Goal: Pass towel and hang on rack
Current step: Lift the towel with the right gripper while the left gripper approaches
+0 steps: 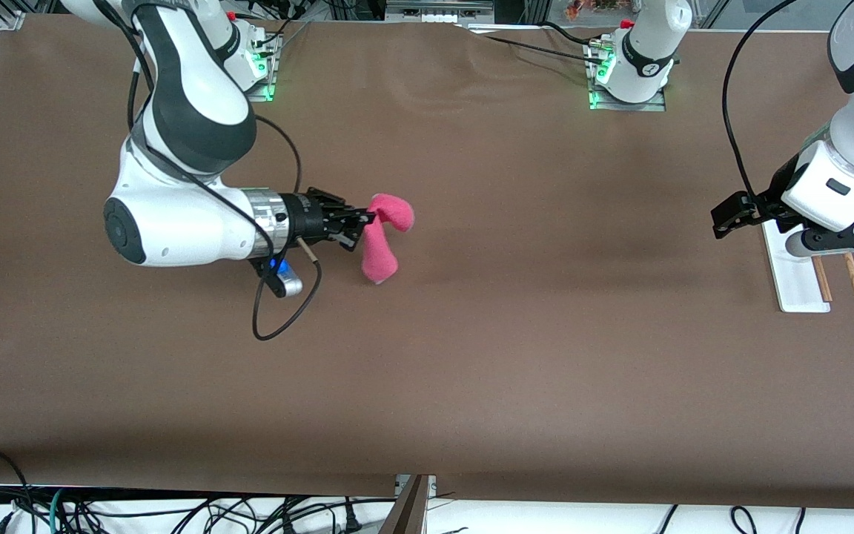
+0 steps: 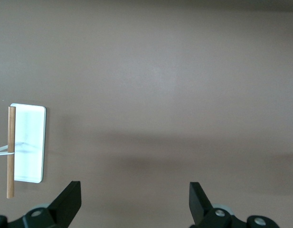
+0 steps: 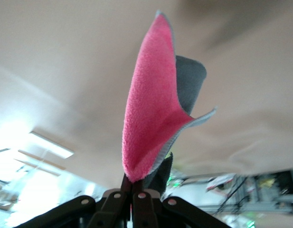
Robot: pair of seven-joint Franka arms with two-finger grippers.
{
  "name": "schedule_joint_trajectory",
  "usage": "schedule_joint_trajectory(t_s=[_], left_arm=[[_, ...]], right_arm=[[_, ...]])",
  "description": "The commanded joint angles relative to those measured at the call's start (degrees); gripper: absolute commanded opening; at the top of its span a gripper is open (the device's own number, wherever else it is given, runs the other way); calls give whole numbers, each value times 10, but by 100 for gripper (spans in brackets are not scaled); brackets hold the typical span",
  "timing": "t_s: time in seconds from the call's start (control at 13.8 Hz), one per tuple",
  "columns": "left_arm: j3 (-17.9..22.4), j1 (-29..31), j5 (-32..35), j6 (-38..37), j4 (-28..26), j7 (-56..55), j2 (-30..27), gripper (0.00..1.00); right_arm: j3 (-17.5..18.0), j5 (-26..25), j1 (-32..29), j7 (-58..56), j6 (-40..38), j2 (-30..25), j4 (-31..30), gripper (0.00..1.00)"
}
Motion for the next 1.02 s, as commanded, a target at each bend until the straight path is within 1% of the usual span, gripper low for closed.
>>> schedule_joint_trajectory(t_s=[0.0,0.07,0.22,0.29,0.36,0.51,0.58,0.73,0.8,0.87,0.95], left_arm=[[-5,-13,-18,4,-12,8,-5,100],[-11,-16,-59,4,-11,9,5,100],[-11,-16,-146,8,-10,10,14,100],[-12,-17,-188,5,-10,21,24,100],[-13,-21,-222,3,-11,75,29,100],[-13,-23,-264,1,-13,182,34,100],[-13,-23,-304,-9,-18,222,34,100],[-14,-26,-358,-17,-24,314,38,100],[-14,-29,-380,-34,-25,365,50,100],[-14,-31,-395,-52,-27,424,62,100],[-14,-36,-403,-51,-29,503,73,100]], right_arm=[[38,39,-6,70,35,1,8,0],[54,50,-6,89,54,1,8,0],[87,53,-6,128,96,1,9,0],[98,56,-6,142,111,1,9,0],[109,56,-6,152,129,1,11,0],[122,56,-6,172,158,3,13,0],[128,58,-4,180,170,3,13,0],[131,60,-2,189,179,4,13,0],[132,60,-2,189,179,3,13,0],[132,60,-2,189,180,3,14,0],[132,60,-2,190,182,3,16,0]])
